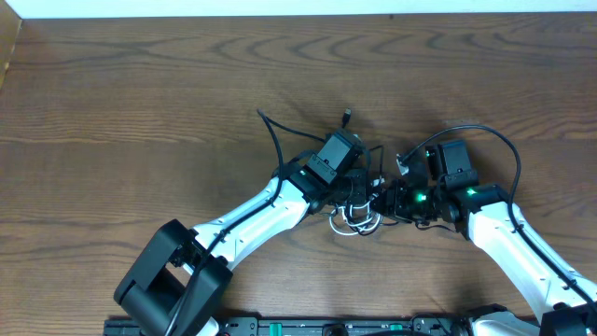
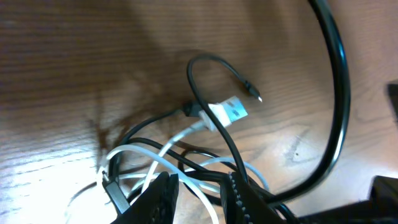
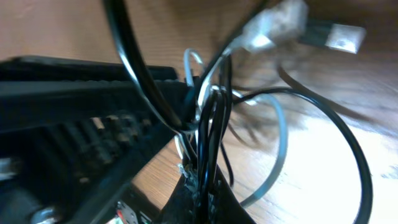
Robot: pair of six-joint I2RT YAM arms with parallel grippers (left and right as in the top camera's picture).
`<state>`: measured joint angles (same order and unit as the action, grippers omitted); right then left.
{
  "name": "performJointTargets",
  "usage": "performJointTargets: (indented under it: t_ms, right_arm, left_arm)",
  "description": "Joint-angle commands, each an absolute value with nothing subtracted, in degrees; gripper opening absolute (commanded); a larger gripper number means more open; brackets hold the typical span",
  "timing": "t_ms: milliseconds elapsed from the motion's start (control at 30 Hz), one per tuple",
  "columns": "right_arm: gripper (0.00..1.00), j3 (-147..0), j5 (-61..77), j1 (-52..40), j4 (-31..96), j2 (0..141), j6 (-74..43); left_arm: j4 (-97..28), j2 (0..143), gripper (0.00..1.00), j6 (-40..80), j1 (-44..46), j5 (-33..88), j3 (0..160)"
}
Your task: Untangle cables
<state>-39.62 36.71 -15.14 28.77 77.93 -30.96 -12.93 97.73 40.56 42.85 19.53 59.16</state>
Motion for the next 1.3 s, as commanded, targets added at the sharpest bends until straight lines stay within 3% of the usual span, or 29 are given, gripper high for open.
performJointTargets:
  t_ms: [0,867,1267]
  right_arm:
    - [0.01,-39.94,34.65,-15.49,29.91,77.82,-29.47]
    - [0.01,-39.94,28.25,-15.49,34.72,77.82,-29.54]
    - [0.01,-39.94,15.97,-15.46,40.1,77.82,-31.92]
  left_arm:
    - [-12.75,98.24,0.28,40.84,42.85,22.2,59.18]
    - [-15.51,98.5,0.29,46.83,42.83,27.9,59.18]
    - [-12.75,98.48,0.29,46.81,42.83,29.58,59.18]
